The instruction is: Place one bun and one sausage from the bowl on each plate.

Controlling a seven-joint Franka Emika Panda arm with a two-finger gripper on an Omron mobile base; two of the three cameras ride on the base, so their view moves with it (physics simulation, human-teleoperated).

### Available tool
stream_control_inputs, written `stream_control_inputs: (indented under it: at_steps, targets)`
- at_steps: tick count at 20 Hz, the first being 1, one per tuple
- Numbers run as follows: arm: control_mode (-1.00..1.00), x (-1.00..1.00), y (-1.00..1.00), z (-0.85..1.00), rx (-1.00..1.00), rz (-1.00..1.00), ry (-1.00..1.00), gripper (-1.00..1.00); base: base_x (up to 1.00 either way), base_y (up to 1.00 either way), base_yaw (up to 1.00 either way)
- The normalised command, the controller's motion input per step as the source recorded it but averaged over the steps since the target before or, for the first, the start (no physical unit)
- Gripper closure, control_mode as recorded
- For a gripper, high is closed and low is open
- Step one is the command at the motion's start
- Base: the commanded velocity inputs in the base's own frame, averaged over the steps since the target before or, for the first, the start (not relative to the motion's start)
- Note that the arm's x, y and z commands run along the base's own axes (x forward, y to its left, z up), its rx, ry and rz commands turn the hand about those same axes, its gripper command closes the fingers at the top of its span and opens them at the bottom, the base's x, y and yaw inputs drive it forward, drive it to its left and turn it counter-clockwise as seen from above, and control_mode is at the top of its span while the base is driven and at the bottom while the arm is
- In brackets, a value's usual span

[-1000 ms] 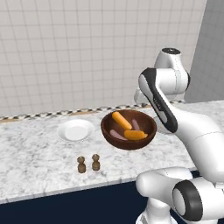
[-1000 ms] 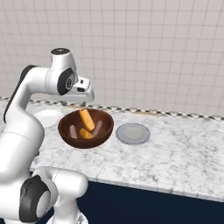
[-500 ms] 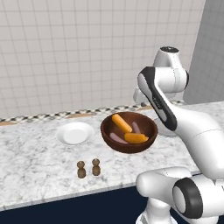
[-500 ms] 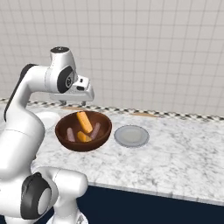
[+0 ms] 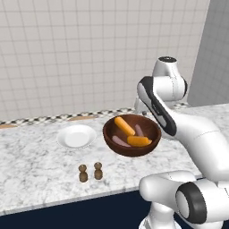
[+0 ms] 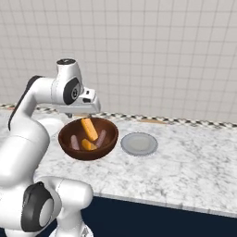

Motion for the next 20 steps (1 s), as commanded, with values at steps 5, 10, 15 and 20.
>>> stream_control_inputs:
  at_steps: [5, 10, 15, 20]
  targets:
    - [-1.0, 0.09, 0.12, -0.84, -0.08, 0.05, 0.03, -1.0, 0.0, 0.0, 0.0]
    - [-1.0, 0.03, 0.14, -0.67, -0.19, 0.17, 0.11, -1.0, 0.0, 0.0, 0.0]
    - [-1.0, 0.27, -0.07, -0.17, -0.02, 0.11, 0.04, -1.0, 0.0, 0.0, 0.0]
    - [-1.0, 0.16, -0.02, -0.11, -0.02, 0.06, 0.06, -1.0, 0.0, 0.0, 0.0]
